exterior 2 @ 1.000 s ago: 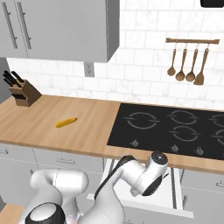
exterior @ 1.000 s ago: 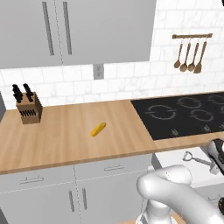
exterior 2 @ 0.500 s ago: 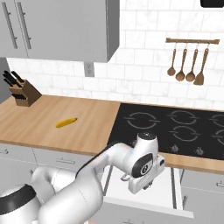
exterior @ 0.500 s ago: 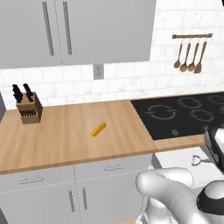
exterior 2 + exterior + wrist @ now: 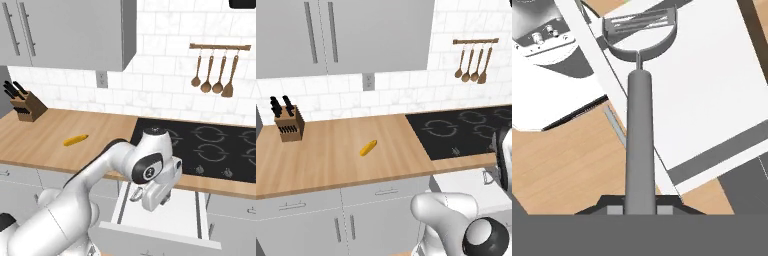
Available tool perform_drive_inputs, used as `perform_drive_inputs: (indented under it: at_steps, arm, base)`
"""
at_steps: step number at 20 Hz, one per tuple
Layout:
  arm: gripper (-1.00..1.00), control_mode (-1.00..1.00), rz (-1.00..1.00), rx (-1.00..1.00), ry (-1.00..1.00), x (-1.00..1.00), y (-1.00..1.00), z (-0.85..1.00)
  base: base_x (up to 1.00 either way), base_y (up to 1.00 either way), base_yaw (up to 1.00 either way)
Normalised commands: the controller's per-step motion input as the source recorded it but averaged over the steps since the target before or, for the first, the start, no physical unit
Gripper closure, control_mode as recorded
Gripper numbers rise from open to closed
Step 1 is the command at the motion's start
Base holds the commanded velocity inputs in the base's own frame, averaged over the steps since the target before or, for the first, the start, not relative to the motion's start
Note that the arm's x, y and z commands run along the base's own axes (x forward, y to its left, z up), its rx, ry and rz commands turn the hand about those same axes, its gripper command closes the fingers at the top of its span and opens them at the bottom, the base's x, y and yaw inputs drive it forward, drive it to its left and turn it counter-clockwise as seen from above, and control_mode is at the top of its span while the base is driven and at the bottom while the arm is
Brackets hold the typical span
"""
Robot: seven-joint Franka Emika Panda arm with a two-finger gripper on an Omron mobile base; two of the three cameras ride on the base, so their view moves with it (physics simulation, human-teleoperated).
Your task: Pick the peeler from the drawer and place it on the counter.
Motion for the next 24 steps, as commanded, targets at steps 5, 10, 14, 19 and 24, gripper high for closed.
perform_drive_inputs:
  at_steps: [5, 10, 14, 19, 24]
  arm:
    - [1.0, -1.0, 0.16, 0.19, -0.02, -0.11, 0.7, 1.0]
    - [1.0, -1.0, 0.04, 0.27, -0.06, 0.09, 1.0, 0.57]
    - [1.0, -1.0, 0.03, 0.46, 0.01, 0.56, 1.0, 0.08]
    - [1.0, -1.0, 0.0, 0.45, 0.02, 0.72, 1.0, 0.0]
    - [1.0, -1.0, 0.0, 0.11, 0.01, 0.82, 0.99, -0.2]
  base:
    - [0.0, 0.0, 0.0]
    - [0.0, 0.0, 0.0]
    - [0.0, 0.0, 0.0]
    - [0.0, 0.0, 0.0]
    - [0.0, 0.0, 0.0]
